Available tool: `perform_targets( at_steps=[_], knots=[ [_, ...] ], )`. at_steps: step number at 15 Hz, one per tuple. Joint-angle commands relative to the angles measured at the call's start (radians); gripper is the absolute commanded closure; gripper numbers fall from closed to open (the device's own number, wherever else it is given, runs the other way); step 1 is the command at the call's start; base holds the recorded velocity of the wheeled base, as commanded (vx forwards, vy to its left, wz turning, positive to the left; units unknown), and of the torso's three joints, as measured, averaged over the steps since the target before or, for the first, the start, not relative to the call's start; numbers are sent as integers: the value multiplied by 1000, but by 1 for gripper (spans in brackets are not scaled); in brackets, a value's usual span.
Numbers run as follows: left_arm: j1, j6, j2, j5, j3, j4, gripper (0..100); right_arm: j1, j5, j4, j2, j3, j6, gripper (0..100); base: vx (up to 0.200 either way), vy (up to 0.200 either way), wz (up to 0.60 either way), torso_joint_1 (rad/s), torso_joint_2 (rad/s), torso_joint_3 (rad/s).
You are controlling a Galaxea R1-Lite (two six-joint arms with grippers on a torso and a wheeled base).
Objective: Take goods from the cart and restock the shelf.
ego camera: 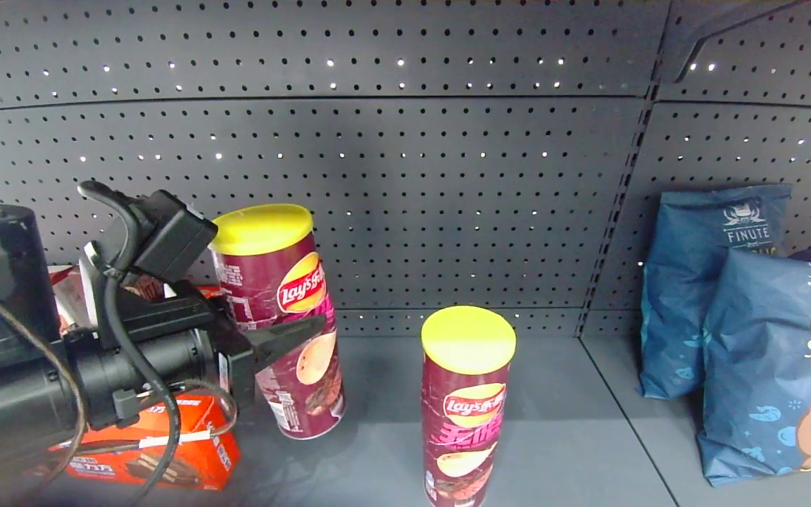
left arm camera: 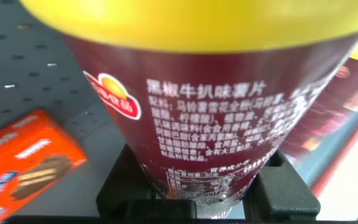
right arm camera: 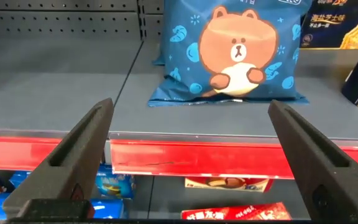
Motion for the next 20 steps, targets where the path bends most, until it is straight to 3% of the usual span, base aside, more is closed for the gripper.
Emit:
perform_targets(
  at_steps=[1,4,6,7,11,14,18,20],
  knots=[
    [13,0,73,-6,0,-64,100,0,1,-1,2,0,-1,0,0,0,0,0,0,0],
    [5,2,126,-81,-1,-121,100,0,1,-1,2,0,-1,0,0,0,0,0,0,0],
    [19,36,201,-147,-24,-160,100,0,1,-1,2,0,-1,0,0,0,0,0,0,0],
    [23,37,225,-173,-41,-157,100,0,1,0,2,0,-1,0,0,0,0,0,0,0],
    [32,46,390,-213,-176,-154,100,0,1,0,2,0,1,0,0,0,0,0,0,0],
    [36,49,488,-322,-270,-156,100,0,1,-1,2,0,-1,0,0,0,0,0,0,0],
    [55,102,587,-357,-347,-154,100,0,1,-1,2,0,1,0,0,0,0,0,0,0],
    [54,108,625,-361,-373,-156,100,0,1,-1,2,0,-1,0,0,0,0,0,0,0]
  ],
)
